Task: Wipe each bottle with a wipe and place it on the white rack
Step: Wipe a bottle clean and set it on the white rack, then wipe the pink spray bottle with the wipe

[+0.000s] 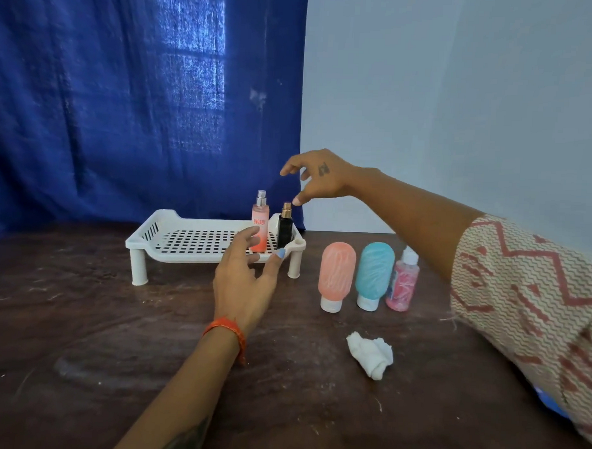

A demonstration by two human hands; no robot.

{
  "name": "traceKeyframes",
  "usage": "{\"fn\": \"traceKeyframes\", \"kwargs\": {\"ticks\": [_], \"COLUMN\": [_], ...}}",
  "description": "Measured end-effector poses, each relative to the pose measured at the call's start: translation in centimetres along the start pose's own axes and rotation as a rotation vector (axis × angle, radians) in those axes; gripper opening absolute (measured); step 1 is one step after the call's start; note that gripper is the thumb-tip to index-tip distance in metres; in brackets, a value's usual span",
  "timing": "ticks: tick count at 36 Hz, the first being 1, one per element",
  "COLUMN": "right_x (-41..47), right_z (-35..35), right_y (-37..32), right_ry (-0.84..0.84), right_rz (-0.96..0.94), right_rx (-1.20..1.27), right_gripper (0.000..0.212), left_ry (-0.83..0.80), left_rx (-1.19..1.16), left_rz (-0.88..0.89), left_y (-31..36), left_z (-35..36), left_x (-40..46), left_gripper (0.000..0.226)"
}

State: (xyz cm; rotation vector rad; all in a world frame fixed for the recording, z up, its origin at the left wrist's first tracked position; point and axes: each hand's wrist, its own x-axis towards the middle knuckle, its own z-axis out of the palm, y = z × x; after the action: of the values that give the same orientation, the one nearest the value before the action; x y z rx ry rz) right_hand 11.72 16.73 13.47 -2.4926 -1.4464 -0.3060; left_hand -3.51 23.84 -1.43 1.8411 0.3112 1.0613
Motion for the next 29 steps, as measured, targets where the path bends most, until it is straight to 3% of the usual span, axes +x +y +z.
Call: {"fn": "traceKeyframes", "kwargs": {"ticks": [12,22,29], "right_x": [-11.7,-17.7,-18.8], "right_z": [-2.5,1.1,3.1], "right_y": [5.8,9.5,9.7], "right_ry": [0.086,0.095,0.218], "right_rz": [0.178,0.272,0.279], "right_rx": [0.2,0.245,0.302], "right_gripper": [0.049,0.055,0.033], "left_ry": [-0.117,-0.216,-0.225], "left_rx": [0.083,0.218,0.248], "left_rz": [0.179,0.309,0.348], "left_y": [1.6,1.7,1.8], "left_z": [1.2,1.9,2.1], "left_x": [-2.1,-3.0,-3.2], "left_gripper": [0.052,0.059,0.059]}}
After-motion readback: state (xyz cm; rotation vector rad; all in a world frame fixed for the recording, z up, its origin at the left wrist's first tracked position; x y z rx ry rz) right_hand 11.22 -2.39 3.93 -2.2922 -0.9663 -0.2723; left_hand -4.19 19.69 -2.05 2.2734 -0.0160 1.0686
